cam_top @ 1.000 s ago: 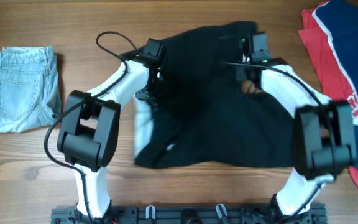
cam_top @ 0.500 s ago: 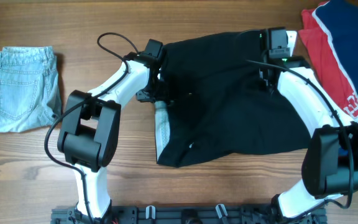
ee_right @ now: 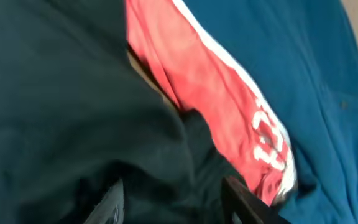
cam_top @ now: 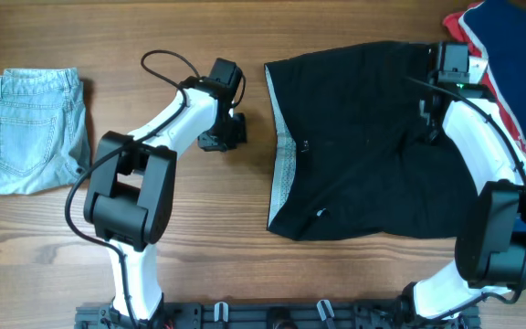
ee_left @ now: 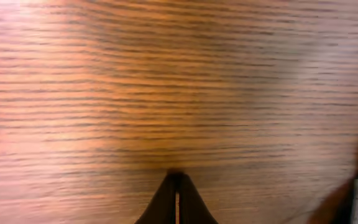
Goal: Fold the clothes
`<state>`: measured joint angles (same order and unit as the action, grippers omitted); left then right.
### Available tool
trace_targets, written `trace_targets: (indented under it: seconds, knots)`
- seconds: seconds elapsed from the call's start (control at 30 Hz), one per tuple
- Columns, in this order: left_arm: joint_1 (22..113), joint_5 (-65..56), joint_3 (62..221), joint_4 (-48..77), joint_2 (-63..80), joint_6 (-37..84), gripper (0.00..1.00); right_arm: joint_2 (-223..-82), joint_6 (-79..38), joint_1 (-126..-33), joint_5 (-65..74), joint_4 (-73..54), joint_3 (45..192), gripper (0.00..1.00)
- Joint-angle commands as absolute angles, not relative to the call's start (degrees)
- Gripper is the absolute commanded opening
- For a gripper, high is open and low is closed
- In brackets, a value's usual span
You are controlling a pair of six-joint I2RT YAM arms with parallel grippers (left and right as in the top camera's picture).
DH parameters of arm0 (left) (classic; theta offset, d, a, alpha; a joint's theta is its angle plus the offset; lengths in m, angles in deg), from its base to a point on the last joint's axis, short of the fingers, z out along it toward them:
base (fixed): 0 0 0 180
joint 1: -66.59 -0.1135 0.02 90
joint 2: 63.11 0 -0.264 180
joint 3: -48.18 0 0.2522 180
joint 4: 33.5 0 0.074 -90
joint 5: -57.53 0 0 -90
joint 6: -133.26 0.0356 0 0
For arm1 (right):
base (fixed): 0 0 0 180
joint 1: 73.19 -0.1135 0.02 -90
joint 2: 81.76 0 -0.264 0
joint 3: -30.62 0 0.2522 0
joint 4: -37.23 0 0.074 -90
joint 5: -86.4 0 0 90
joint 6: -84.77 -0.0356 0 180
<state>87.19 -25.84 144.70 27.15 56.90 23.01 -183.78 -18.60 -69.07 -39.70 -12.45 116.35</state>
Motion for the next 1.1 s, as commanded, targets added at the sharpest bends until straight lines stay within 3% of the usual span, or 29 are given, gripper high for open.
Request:
trace_targets:
  seconds: [0.0, 0.07, 0.23, 0.37, 0.47, 1.07]
  knots:
    - [87.0, -16.7, 143.9, 24.9, 56.5, 23.5, 0.04, -184.1, -28.7, -69.2, -48.0, -17.7, 116.3, 0.52]
    - [87.1, -13.9, 143.9, 23.4, 54.6, 23.5, 0.04, -183.9, -35.2, -69.2, -51.9, -21.6, 116.4, 0.52]
    - [87.3, -6.3, 143.9, 23.0, 51.2, 25.3, 0.04, -183.8, -36.7, -69.4, -50.0, -22.4, 116.5, 0.54]
    - [88.4, -3.5, 143.9, 23.0, 51.2, 26.3, 0.05, -183.7, -26.1, -70.4, -28.9, -24.1, 116.5, 0.54]
    - [90.3, -1.9, 143.9, 22.1, 51.3, 26.4, 0.39, -183.8, -24.9, -70.5, -13.6, -29.0, 115.9, 0.54]
    - [97.4, 0.5, 143.9, 11.4, 58.8, 22.6, 0.38, -183.8, -23.3, -70.5, -10.1, -30.4, 111.2, 0.54]
